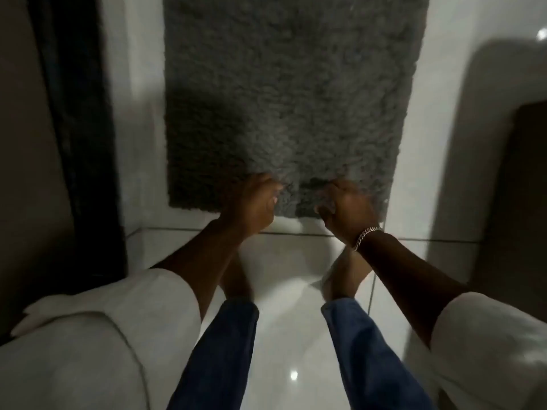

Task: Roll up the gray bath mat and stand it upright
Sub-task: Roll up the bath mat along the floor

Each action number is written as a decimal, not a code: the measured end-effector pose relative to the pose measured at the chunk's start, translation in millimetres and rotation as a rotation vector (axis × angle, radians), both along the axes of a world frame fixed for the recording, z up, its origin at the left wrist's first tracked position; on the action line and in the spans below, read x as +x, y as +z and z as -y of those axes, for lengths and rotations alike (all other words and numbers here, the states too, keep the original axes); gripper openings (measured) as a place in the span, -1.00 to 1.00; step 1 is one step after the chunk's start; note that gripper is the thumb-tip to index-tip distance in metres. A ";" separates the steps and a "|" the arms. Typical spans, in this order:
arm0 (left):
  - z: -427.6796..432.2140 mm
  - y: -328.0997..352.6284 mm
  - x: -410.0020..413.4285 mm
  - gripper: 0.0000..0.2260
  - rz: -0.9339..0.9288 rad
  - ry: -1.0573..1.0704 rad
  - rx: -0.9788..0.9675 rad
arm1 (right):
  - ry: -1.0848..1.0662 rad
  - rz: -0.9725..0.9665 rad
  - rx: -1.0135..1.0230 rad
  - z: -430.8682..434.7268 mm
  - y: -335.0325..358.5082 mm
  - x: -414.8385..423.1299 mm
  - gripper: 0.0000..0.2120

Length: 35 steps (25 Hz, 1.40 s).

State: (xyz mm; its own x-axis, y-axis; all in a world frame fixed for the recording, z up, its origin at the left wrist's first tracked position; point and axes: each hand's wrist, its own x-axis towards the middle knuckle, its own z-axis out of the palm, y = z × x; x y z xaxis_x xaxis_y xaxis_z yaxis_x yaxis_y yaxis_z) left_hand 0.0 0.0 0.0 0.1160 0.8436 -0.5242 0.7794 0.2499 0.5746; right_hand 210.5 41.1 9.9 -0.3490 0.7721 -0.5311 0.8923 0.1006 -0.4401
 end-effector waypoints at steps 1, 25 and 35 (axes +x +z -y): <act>11.2 -20.7 2.9 -0.75 -0.009 -0.062 -0.007 | 0.037 0.002 0.005 9.9 -20.5 -1.0 -0.66; 28.7 -69.7 -5.6 -0.64 -0.322 -0.396 0.449 | -0.067 0.137 -0.033 -44.5 -85.4 -40.3 -0.68; -53.1 -88.5 -29.0 -0.48 -0.209 -0.370 0.319 | 0.057 0.214 0.330 3.4 -77.3 -48.9 -0.50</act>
State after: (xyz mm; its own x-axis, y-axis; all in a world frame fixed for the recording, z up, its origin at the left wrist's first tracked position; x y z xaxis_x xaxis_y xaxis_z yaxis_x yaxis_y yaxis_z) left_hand -29.0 53.1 -88.5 0.3568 0.8874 -0.2919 0.8882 -0.2254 0.4005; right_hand 161.7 37.7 -67.4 -0.3043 0.8960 -0.3233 0.9493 0.2573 -0.1804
